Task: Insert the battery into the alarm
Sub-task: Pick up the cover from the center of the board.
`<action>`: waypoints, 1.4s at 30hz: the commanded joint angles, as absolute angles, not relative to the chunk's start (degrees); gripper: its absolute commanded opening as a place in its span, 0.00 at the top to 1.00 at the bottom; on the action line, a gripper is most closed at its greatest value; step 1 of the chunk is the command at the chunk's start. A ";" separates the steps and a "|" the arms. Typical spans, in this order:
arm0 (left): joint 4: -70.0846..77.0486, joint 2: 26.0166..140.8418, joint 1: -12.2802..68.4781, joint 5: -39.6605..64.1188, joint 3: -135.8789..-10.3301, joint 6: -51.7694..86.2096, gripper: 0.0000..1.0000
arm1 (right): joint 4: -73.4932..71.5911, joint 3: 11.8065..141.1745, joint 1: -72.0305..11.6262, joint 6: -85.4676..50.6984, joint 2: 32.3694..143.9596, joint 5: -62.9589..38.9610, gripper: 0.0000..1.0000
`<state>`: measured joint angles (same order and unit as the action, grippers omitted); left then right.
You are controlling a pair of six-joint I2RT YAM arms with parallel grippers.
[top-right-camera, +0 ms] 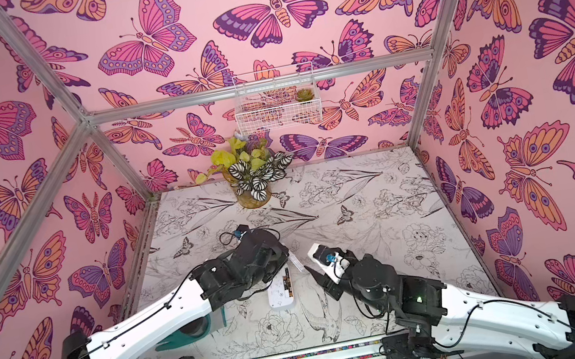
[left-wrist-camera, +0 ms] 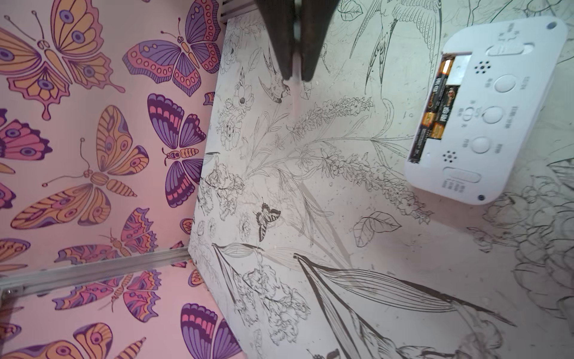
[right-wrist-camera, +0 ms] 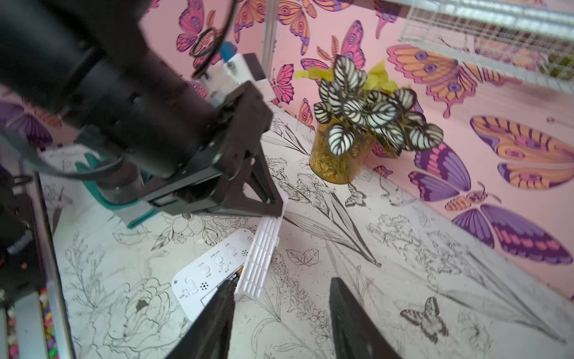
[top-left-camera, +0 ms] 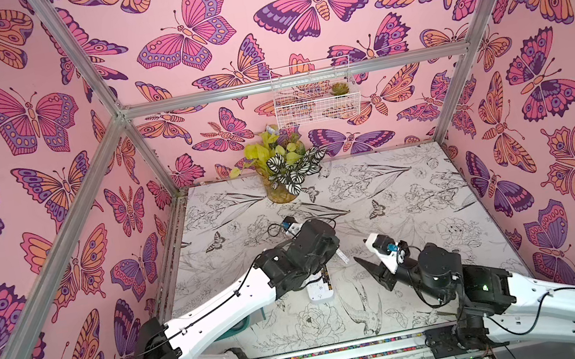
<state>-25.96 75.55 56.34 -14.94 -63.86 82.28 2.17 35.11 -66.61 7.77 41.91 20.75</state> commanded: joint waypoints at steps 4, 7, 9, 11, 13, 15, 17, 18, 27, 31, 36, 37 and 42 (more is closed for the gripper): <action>-29.79 70.17 55.99 -16.09 -61.55 90.40 1.00 | -4.06 33.40 -70.44 31.51 47.50 18.56 0.53; -29.75 69.41 55.96 -16.01 -61.27 90.61 1.00 | -8.03 32.60 -71.35 35.52 50.61 20.96 0.57; -29.77 69.34 55.99 -15.53 -61.09 90.78 1.00 | -10.07 32.76 -71.62 36.11 52.45 22.41 0.60; -29.75 69.52 55.99 -14.97 -60.87 91.17 1.00 | -11.49 32.92 -71.98 36.08 53.60 23.22 0.63; -29.74 69.67 55.99 -14.64 -60.74 91.30 1.00 | -13.13 32.85 -72.16 36.04 54.52 24.25 0.65; -29.76 69.91 55.99 -14.34 -60.62 91.51 1.00 | -13.87 33.16 -72.54 35.86 55.31 25.47 0.66; -29.79 69.99 55.99 -13.91 -60.56 91.67 1.00 | -13.89 33.53 -72.68 35.50 55.91 25.92 0.69; -29.77 70.00 55.99 -13.80 -60.64 91.69 1.00 | -13.70 33.61 -72.77 35.42 56.15 26.06 0.71; -29.78 69.16 55.98 -13.82 -60.12 92.47 1.00 | -13.25 33.92 -72.86 34.42 57.38 31.33 0.88; -29.70 68.71 55.98 -13.62 -59.70 93.38 1.00 | -12.75 34.45 -72.86 33.19 57.90 32.22 0.84; -29.66 68.36 55.99 -13.62 -59.53 93.91 1.00 | -13.09 34.87 -72.91 32.19 58.44 33.28 0.84; -29.66 68.35 55.99 -13.47 -59.50 94.10 1.00 | -13.24 34.98 -72.94 31.89 58.45 33.31 0.87; -29.08 68.25 56.06 -13.27 -59.19 94.32 1.00 | -13.44 35.42 -72.92 30.33 58.62 33.88 1.00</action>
